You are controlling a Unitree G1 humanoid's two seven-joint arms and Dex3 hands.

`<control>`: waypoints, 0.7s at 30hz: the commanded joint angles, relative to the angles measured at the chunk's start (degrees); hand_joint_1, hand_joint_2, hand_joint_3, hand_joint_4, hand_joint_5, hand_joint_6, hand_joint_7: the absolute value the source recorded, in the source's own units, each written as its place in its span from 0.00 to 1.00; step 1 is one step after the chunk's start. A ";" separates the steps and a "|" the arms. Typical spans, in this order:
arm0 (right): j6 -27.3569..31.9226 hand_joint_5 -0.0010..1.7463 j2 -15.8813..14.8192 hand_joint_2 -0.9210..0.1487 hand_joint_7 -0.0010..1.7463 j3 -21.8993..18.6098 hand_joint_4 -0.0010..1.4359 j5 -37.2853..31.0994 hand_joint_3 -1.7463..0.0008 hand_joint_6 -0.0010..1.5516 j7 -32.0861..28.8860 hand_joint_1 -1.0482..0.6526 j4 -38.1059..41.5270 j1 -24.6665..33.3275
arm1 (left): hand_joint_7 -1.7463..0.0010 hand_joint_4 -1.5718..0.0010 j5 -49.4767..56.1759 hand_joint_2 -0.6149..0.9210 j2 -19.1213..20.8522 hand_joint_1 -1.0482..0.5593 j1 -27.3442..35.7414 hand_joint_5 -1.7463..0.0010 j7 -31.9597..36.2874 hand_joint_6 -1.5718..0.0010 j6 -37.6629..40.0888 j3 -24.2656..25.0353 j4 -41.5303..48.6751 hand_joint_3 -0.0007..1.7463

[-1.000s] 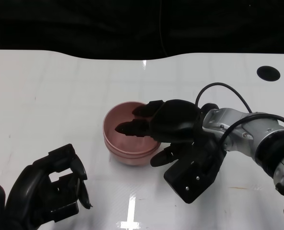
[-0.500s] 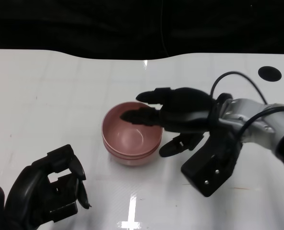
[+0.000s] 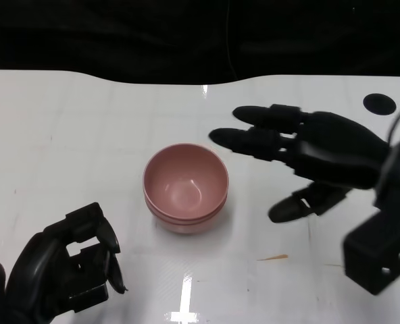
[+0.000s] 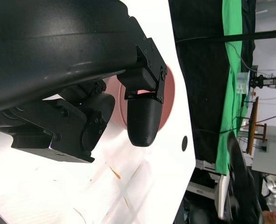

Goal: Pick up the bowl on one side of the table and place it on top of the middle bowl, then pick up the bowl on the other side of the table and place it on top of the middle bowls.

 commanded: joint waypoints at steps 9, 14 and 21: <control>-9.41 0.08 12.84 0.00 0.04 -14.23 0.60 14.11 0.90 0.49 -13.95 0.43 1.17 24.08 | 0.00 0.51 -3.27 0.93 1.14 0.78 0.20 0.00 -0.42 0.60 2.50 2.88 -0.64 0.70; -7.39 0.12 20.64 0.00 0.07 -14.72 0.77 27.50 0.86 0.63 -10.30 0.54 1.58 30.47 | 0.00 0.52 -3.72 0.92 1.22 0.78 -0.09 0.00 -0.85 0.61 2.34 3.87 0.01 0.71; 7.96 0.74 27.25 0.10 0.52 -16.42 0.66 44.65 0.59 0.61 -2.88 0.59 -7.67 38.28 | 0.00 0.52 -6.06 0.93 1.42 0.78 0.61 0.00 -1.15 0.61 4.10 5.21 -1.07 0.73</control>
